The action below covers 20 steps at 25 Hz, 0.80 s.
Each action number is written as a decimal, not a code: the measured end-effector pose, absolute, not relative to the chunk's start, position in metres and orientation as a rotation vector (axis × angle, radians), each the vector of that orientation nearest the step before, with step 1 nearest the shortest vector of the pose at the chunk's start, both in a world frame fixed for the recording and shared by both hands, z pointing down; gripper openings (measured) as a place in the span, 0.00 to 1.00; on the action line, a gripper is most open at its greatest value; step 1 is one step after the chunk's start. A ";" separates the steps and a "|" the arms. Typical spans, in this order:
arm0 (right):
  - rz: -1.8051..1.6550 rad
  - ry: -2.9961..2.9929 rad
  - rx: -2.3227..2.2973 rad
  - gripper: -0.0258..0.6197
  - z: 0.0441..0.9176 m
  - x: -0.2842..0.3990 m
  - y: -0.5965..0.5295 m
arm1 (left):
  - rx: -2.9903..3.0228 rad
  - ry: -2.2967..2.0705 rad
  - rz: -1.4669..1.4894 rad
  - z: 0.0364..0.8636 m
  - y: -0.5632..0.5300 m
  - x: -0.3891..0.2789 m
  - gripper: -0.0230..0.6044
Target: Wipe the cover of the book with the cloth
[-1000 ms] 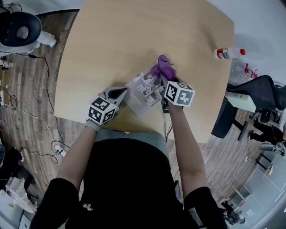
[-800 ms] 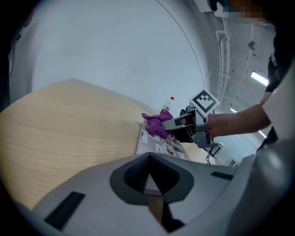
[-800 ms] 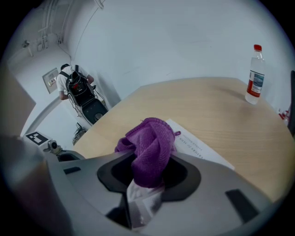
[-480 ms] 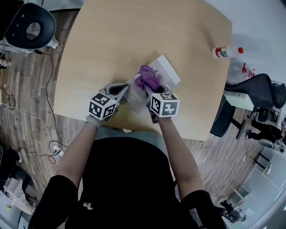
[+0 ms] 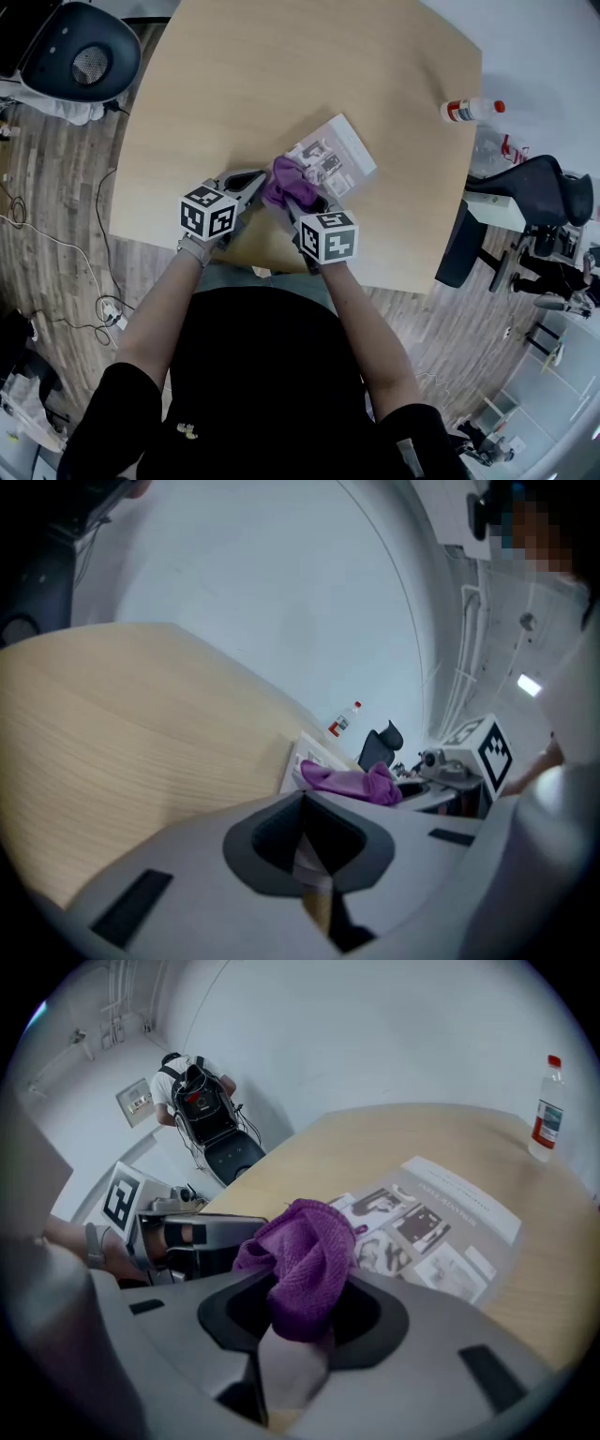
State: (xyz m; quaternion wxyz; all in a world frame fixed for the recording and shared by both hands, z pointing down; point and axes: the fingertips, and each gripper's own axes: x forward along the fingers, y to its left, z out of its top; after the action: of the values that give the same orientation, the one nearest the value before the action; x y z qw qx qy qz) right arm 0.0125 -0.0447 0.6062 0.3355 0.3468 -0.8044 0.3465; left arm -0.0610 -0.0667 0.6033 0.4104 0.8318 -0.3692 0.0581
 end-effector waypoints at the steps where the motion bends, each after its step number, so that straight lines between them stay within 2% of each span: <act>1: 0.901 -2.099 0.896 0.28 0.606 0.011 -0.041 | 2.049 -0.938 0.099 0.604 -0.067 -0.067 0.07; 8: 0.851 -2.100 0.807 0.29 0.606 -0.005 -0.020 | 1.929 -1.031 -0.013 0.605 -0.051 -0.108 0.07; 20: 0.818 -2.114 0.690 0.29 0.605 -0.041 -0.019 | 1.918 -1.039 0.016 0.599 -0.022 -0.116 0.07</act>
State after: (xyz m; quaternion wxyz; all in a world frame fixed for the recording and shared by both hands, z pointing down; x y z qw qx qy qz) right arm -0.0411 -0.0193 0.6045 0.3766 0.2698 -0.8265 0.3199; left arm -0.1161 -0.0218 0.5986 0.4620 0.7798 -0.4224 0.0063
